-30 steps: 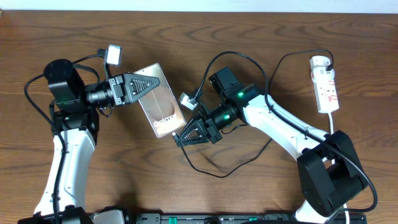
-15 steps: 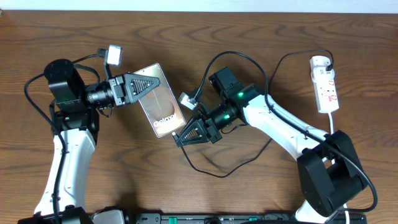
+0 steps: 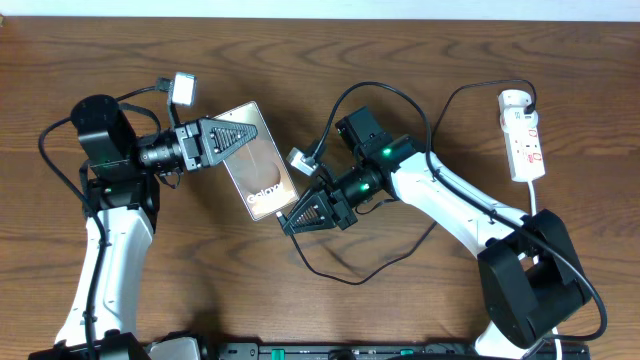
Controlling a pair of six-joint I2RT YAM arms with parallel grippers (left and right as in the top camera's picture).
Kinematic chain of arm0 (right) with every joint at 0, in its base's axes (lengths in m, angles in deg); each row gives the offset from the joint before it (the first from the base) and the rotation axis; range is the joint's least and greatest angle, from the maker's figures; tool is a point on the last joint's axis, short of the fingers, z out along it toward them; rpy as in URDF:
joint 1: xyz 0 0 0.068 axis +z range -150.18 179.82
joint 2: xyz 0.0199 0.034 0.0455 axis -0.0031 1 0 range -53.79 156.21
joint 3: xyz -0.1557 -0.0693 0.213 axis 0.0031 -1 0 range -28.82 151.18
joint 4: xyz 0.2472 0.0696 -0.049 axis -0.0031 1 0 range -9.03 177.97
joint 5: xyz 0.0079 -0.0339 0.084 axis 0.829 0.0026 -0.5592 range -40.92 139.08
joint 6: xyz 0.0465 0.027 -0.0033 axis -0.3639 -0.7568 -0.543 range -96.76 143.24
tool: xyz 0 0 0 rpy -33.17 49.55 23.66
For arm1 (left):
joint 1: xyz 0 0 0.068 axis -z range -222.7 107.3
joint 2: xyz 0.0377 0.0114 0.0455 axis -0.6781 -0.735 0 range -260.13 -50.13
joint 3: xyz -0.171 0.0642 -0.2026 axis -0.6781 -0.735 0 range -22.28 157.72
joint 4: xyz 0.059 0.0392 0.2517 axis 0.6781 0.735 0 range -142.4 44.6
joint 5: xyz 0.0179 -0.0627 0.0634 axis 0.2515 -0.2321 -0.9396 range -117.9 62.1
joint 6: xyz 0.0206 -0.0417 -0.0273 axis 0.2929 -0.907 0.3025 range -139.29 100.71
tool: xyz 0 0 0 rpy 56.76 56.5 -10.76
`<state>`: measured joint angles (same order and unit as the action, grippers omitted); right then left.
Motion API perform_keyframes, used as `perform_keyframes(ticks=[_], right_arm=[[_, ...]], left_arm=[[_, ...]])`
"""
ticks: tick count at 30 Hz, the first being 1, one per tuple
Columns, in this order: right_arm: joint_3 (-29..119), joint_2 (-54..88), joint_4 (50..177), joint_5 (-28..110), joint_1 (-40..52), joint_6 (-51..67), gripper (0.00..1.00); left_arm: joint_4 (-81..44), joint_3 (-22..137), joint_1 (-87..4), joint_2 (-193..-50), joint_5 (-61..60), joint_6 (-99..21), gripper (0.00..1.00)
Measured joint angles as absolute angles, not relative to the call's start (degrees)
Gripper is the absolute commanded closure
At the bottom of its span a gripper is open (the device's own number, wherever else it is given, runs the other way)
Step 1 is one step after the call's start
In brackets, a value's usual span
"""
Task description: Plug charger to phone and switch on socket
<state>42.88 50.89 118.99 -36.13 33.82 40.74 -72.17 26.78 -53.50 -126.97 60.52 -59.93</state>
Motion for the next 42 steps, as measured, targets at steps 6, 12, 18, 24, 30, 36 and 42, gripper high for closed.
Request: perform_keyframes(ticks=[6, 12, 18, 24, 30, 36, 42], right_arm=[[42.88, 50.89, 118.86, -36.19, 33.82, 40.72, 0.99], [42.88, 50.89, 118.79, -36.19, 33.82, 40.72, 0.99], [42.88, 50.89, 118.79, -36.19, 33.82, 40.54, 0.99], [42.88, 50.89, 118.73, -36.19, 33.82, 40.52, 0.99], [42.88, 50.89, 116.13, -36.17, 33.82, 38.71, 0.99], [42.88, 50.89, 115.47, -36.13, 33.82, 37.09, 0.99], [42.88, 50.89, 115.43, -36.13, 33.82, 36.69, 0.99]], left_arm=[[-71.93, 26.78, -53.50, -126.97, 60.52, -59.96, 0.92], [-71.93, 26.78, -53.50, -126.97, 60.52, -59.98, 0.92], [-71.93, 26.78, -53.50, -126.97, 60.52, -60.26, 0.92], [-71.93, 26.78, -53.50, -126.97, 60.52, -60.66, 0.93], [-71.95, 26.78, -53.53, -126.97, 60.43, -60.66, 0.93], [-71.97, 26.78, -53.57, -126.97, 60.23, -60.66, 0.93], [-71.99, 26.78, -53.57, -126.97, 60.23, -60.63, 0.93]])
